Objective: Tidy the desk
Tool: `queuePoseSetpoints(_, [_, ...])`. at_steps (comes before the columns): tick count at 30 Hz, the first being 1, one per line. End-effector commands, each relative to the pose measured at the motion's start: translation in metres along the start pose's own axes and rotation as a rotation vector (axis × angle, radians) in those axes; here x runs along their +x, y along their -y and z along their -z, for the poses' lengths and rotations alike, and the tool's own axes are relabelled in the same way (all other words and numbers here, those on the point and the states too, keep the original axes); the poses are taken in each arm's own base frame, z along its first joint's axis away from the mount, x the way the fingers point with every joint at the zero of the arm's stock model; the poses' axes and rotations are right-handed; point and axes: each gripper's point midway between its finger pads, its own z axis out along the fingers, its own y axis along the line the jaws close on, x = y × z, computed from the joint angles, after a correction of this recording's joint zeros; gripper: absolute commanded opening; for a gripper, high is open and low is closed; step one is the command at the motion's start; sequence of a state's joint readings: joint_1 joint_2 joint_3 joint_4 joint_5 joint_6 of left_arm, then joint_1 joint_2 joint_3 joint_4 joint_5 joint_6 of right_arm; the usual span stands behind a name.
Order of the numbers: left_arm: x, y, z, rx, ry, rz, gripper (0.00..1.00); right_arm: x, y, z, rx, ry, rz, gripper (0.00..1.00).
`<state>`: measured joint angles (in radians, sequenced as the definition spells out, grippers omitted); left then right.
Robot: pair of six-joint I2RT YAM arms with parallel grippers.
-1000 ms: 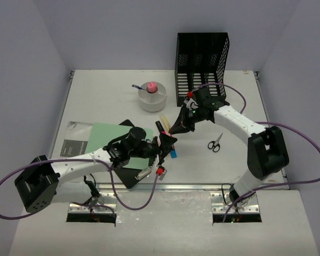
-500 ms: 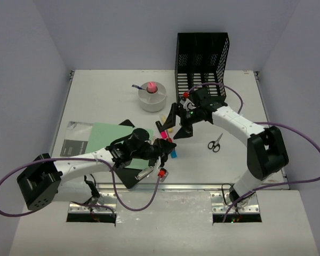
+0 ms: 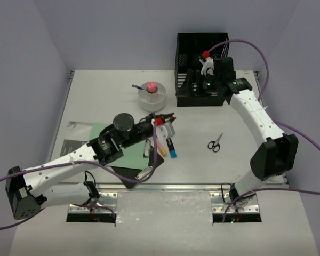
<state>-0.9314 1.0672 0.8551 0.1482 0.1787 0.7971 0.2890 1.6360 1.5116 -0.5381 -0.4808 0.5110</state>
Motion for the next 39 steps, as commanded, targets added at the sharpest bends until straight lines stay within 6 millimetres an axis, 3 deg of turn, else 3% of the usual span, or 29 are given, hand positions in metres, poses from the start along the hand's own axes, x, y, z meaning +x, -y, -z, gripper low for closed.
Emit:
queuePoseSetpoints(1, [-0.031, -0.100, 0.018, -0.468, 0.035, 0.557, 0.00, -0.041, 0.029, 0.028, 0.138, 0.151, 0.143, 0.99])
queuePoseSetpoints(5, [-0.018, -0.178, 0.055, -0.812, 0.117, 0.751, 0.00, -0.057, 0.056, 0.050, 0.215, 0.217, 0.119, 0.99])
queuePoseSetpoints(7, [0.003, -0.215, 0.078, -0.975, 0.118, 0.777, 0.00, -0.055, 0.069, 0.057, 0.237, 0.223, 0.098, 0.99])
queuePoseSetpoints(9, [0.026, -0.241, 0.080, -1.005, 0.095, 0.786, 0.00, -0.044, 0.079, 0.057, 0.253, 0.207, 0.082, 0.99])
queuePoseSetpoints(10, [0.025, -0.241, 0.068, -0.968, 0.107, 0.805, 0.00, -0.040, 0.081, 0.057, 0.256, 0.201, 0.079, 0.99])
queuePoseSetpoints(11, [0.047, -0.255, 0.076, -1.000, 0.079, 0.838, 0.00, -0.037, 0.084, 0.056, 0.259, 0.196, 0.070, 0.99])
queuePoseSetpoints(12, [0.073, -0.255, 0.060, -0.950, 0.032, 0.869, 0.00, -0.029, 0.088, 0.053, 0.265, 0.177, 0.056, 0.99])
queuePoseSetpoints(13, [0.085, -0.279, 0.073, -0.980, 0.028, 0.878, 0.00, -0.027, 0.089, 0.053, 0.265, 0.177, 0.055, 0.99])
queuePoseSetpoints(15, [0.107, -0.294, 0.060, -0.935, 0.019, 0.922, 0.00, -0.018, 0.094, 0.050, 0.273, 0.161, 0.037, 0.99])
queuePoseSetpoints(16, [0.121, -0.303, 0.064, -0.948, 0.006, 0.936, 0.00, -0.017, 0.095, 0.050, 0.274, 0.165, 0.039, 0.99])
queuePoseSetpoints(19, [0.150, -0.301, 0.048, -0.888, -0.006, 0.975, 0.00, -0.009, 0.098, 0.048, 0.277, 0.159, 0.035, 0.99])
queuePoseSetpoints(23, [0.165, -0.297, 0.031, -0.837, 0.057, 0.953, 0.00, -0.005, 0.102, 0.047, 0.286, 0.147, 0.023, 0.99])
queuePoseSetpoints(24, [0.176, -0.293, 0.022, -0.817, 0.052, 0.968, 0.00, -0.004, 0.102, 0.047, 0.288, 0.145, 0.021, 0.99])
queuePoseSetpoints(29, [0.216, -0.290, 0.009, -0.846, 0.029, 0.943, 0.00, -0.002, 0.104, 0.045, 0.294, 0.133, 0.011, 0.99])
queuePoseSetpoints(33, [0.237, -0.291, 0.005, -0.873, 0.001, 0.903, 0.00, 0.002, 0.106, 0.045, 0.298, 0.124, 0.016, 0.99])
queuePoseSetpoints(39, [0.249, -0.294, -0.006, -0.866, 0.006, 0.866, 0.00, 0.005, 0.109, 0.043, 0.299, 0.112, 0.016, 0.99])
